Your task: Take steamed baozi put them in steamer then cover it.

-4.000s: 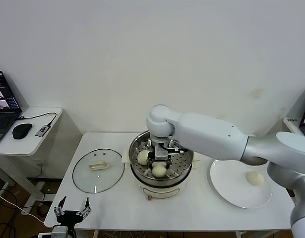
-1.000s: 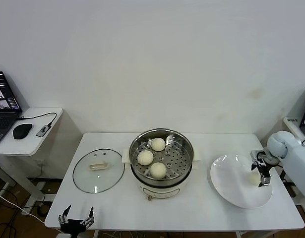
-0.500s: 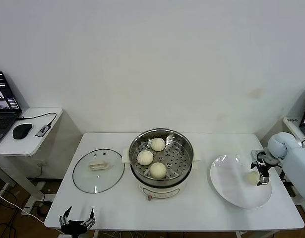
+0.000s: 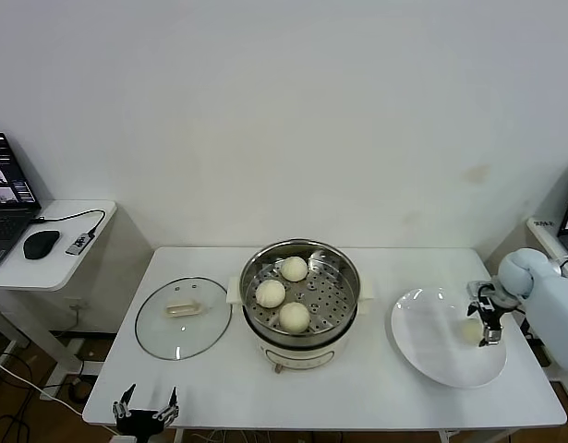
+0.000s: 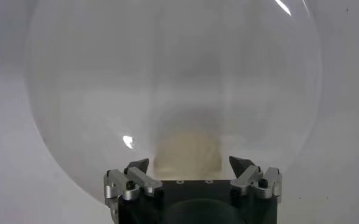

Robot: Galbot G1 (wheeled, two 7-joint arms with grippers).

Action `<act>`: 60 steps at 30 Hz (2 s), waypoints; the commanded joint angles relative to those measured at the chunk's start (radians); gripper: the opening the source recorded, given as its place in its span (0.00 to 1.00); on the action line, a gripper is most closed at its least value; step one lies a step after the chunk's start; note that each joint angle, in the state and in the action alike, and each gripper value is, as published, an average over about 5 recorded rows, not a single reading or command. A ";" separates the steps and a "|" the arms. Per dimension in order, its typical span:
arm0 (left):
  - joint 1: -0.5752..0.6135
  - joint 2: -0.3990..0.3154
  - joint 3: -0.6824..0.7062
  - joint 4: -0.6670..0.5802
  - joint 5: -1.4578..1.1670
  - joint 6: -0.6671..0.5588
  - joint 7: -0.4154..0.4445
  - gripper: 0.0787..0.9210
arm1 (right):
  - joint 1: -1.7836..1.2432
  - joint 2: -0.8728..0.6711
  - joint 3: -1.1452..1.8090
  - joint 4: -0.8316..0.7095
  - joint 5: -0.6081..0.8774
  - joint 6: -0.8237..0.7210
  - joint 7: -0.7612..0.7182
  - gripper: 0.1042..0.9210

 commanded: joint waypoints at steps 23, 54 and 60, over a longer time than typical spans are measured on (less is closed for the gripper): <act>-0.021 0.004 0.005 0.011 -0.001 -0.001 -0.003 0.88 | 0.102 -0.073 -0.055 0.164 0.160 -0.108 -0.033 0.65; -0.060 0.017 -0.012 -0.049 0.019 -0.004 -0.014 0.88 | 0.841 0.335 -0.807 0.263 0.744 -0.407 -0.048 0.65; -0.065 0.018 -0.023 -0.049 0.010 -0.006 -0.015 0.88 | 0.845 0.415 -0.877 0.233 0.792 -0.429 -0.050 0.65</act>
